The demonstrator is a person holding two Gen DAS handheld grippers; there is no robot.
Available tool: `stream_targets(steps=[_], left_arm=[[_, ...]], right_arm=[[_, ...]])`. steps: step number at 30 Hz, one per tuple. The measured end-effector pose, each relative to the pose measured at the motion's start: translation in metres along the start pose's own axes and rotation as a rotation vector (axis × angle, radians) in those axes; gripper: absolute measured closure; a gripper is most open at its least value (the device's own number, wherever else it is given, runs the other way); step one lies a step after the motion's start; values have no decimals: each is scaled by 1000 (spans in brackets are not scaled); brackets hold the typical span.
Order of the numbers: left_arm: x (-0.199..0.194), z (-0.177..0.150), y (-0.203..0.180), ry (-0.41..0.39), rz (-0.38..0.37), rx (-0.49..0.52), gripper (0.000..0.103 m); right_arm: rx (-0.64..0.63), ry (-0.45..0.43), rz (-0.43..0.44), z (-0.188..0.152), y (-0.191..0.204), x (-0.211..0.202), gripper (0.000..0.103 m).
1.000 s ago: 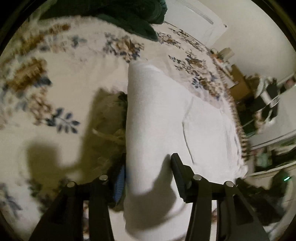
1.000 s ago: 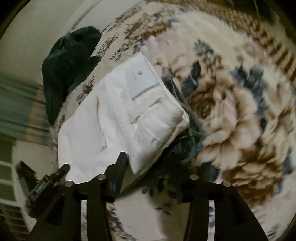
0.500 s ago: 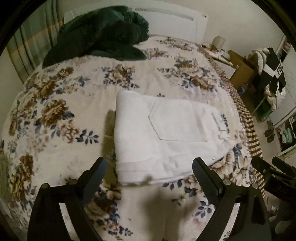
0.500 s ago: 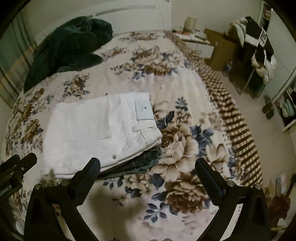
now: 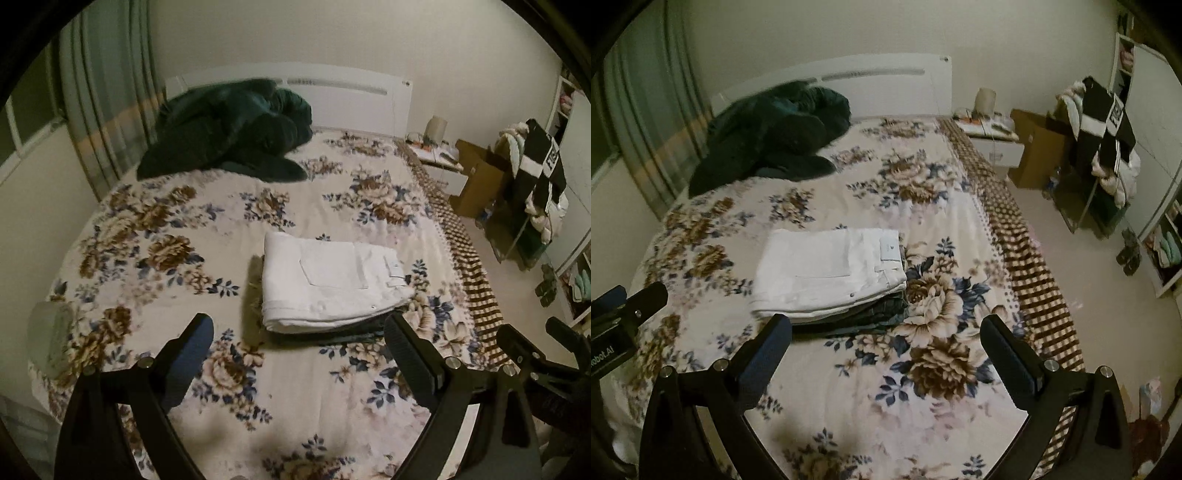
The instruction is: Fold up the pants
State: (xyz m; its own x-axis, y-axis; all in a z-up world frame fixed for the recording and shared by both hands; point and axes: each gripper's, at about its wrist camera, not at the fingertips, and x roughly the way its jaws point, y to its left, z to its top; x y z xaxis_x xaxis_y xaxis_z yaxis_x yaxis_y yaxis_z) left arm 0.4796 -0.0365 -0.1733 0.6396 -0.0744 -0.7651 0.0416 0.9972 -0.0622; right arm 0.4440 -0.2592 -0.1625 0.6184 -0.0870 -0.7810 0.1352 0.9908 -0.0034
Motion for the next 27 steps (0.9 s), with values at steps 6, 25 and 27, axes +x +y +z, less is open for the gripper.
stream_targets(steps=[6,25,27], left_arm=[[-84,-24,-16,-69,26,-9,9],[-244,-66,-32,-216,57,-9,0],[-249,-69,-29,-229,60,-13,0]], right_arm=[[-26,-94,40,-20,-15,-109,0],[-55,-251,70,-74,-38,-348,0],[-58,-261,63,-76,-37,-358,0]])
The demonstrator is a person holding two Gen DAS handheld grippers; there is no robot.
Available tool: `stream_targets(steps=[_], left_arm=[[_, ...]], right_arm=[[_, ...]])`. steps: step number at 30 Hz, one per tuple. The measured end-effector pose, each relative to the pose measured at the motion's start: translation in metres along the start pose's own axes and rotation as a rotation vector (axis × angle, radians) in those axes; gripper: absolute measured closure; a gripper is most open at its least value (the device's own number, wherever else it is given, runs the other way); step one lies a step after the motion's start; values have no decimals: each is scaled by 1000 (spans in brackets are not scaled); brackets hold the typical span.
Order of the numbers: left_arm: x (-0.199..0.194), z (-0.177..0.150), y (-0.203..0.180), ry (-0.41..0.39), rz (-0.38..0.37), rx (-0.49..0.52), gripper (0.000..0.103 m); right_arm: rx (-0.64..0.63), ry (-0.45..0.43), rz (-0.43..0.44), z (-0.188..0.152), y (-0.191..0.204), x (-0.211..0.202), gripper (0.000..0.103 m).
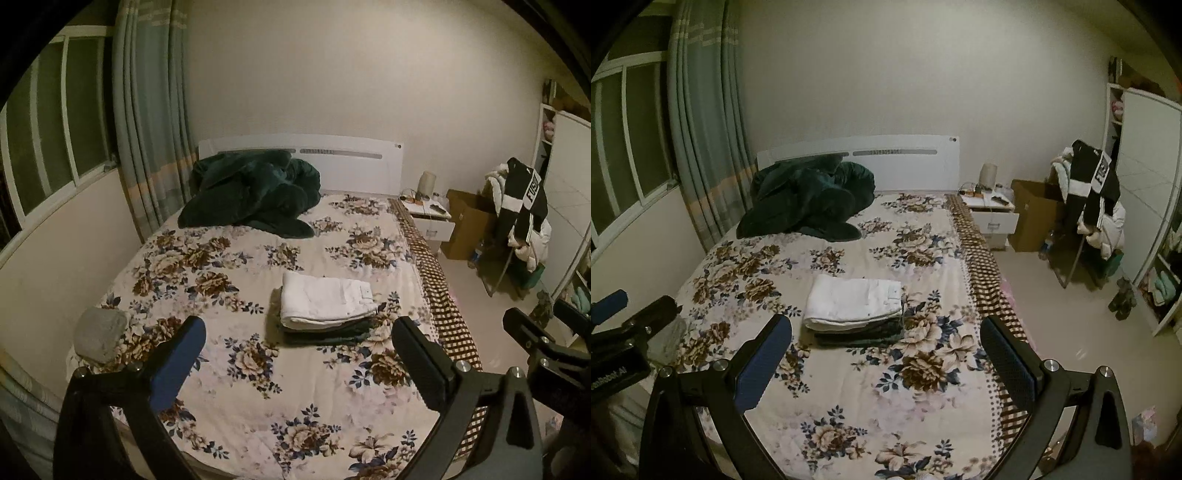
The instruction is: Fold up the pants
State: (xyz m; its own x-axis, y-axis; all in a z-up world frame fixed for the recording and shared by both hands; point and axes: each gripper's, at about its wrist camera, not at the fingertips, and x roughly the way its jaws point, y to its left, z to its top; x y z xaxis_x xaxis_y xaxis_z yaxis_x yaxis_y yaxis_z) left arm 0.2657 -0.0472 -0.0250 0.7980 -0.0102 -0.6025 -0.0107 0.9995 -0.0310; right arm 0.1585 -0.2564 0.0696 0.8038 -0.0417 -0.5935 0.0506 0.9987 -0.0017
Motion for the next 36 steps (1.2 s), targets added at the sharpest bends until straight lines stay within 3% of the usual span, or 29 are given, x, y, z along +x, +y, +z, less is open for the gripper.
stream_targets(steps=[10,36], left_arm=[[-8,-13,6,16,12,-1,0],[-9,-9,2,12,24,19,0]], right_arm=[[-8,22,14,-2,9,-8,0],[-11,40,34,7,10,16,0]])
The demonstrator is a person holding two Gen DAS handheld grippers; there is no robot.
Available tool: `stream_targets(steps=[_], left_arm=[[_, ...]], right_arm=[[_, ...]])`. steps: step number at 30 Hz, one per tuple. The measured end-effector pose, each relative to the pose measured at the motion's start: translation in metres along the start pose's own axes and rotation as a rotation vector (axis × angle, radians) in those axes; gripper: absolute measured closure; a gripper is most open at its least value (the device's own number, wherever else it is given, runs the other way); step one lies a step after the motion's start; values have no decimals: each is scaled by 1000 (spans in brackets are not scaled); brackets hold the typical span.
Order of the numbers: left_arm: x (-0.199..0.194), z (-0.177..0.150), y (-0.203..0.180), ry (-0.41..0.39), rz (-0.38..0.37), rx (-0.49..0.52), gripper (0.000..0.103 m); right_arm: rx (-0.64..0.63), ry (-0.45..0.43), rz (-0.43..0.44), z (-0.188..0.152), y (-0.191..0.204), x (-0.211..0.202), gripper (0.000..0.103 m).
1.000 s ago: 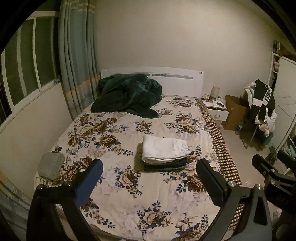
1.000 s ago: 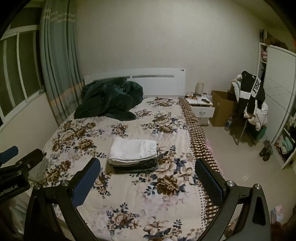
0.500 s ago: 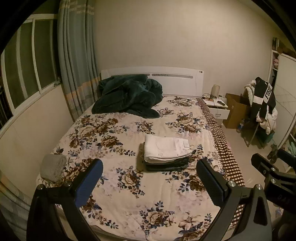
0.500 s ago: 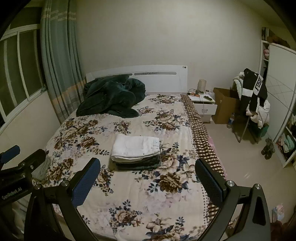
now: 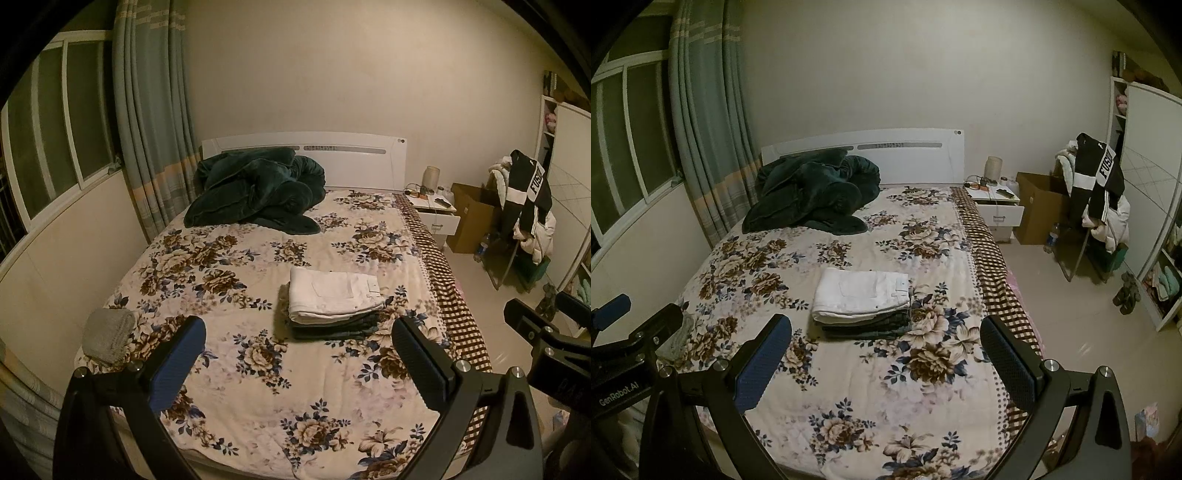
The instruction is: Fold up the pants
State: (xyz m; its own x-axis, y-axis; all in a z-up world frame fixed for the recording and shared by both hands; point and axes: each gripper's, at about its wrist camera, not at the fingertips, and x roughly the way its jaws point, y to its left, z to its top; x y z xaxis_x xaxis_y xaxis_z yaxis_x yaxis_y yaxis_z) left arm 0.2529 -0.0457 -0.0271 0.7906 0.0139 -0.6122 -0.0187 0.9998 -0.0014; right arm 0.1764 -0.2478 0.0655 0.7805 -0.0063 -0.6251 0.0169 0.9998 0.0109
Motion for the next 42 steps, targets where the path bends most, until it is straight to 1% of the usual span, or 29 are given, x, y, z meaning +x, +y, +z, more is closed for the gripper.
stream_targets(steps=[7,22,28,35,42], left_arm=[[4,-3,3,10,4,2,0],[7,-4,7,13,9,6,0],[7,-4,7,14,8,5,0],[7,-3,7,12,8,7,0],[5,-1,9,8,11,6,0]], right_arm=[[5,10,-3,-8,0,3,0],[6,10,2,-7,-2,3,0],[12,5,0,-13,-1,3,0],[13,7,-1,-12,-2,2,0],[14,12,4,-16,4,2,0]])
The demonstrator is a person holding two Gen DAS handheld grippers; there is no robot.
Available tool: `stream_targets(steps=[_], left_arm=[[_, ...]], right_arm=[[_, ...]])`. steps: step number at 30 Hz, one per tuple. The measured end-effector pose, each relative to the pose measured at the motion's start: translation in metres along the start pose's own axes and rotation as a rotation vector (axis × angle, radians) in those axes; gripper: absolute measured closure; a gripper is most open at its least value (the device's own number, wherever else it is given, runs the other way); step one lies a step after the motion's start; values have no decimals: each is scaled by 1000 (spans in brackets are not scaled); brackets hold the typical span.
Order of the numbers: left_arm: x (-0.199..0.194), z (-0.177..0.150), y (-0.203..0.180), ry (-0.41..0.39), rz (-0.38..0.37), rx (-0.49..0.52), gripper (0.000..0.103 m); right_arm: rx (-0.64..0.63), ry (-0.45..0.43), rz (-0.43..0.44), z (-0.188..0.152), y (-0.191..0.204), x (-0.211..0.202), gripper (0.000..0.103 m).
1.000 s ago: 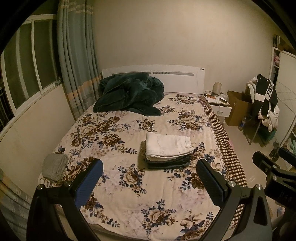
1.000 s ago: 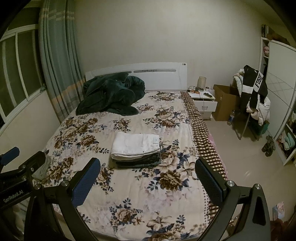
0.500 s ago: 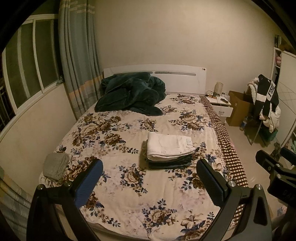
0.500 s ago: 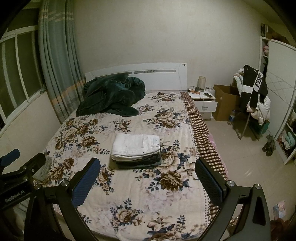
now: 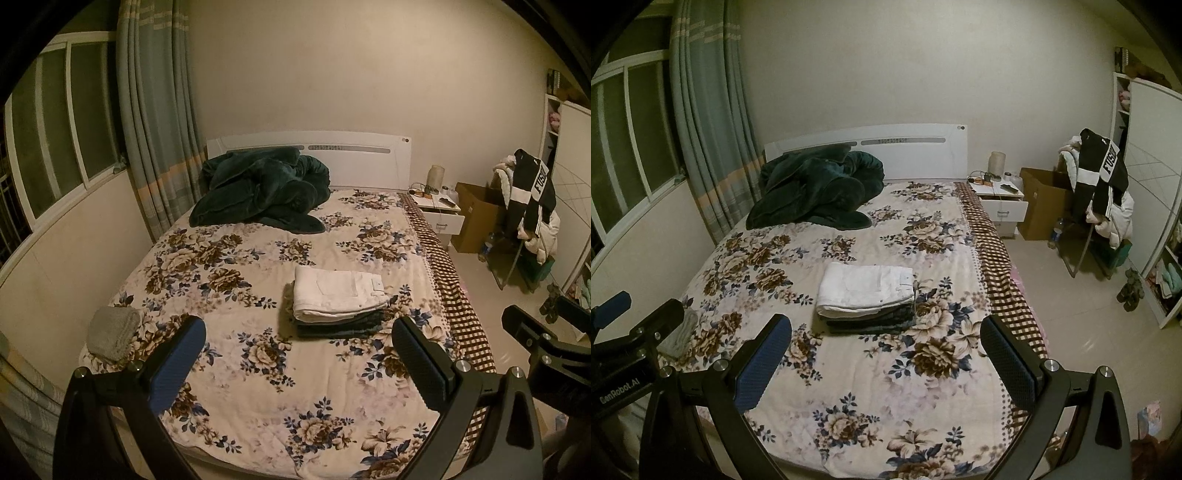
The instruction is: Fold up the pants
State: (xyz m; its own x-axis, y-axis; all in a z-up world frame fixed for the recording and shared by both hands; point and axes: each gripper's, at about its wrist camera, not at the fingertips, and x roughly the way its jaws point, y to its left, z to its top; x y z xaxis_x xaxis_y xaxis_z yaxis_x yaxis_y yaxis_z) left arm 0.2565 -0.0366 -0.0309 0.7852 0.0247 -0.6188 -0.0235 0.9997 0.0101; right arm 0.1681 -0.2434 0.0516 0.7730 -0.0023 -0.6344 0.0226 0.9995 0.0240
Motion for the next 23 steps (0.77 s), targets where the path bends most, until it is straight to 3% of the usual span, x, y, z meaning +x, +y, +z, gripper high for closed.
stream_targets(steps=[23], left_arm=[[-3,3,5,-4,6,-1,0]], right_arm=[[8,6,8,-15,7,3,0]])
